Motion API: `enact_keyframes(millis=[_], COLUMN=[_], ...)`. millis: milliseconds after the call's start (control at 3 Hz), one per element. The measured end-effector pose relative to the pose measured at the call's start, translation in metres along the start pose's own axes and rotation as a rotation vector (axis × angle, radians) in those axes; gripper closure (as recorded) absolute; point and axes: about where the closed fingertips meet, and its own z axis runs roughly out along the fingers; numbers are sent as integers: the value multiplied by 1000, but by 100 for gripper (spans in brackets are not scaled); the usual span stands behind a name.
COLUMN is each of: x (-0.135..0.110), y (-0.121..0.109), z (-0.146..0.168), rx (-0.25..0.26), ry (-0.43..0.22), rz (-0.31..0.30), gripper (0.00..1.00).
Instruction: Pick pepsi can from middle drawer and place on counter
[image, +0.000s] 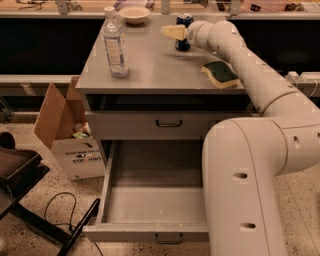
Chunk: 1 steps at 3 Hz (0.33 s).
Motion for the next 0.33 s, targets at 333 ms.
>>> enact_keyframes(millis=[333], x=[0], y=[0], z=[0], rx=[0], ry=[0], rz=[0], gripper=[0])
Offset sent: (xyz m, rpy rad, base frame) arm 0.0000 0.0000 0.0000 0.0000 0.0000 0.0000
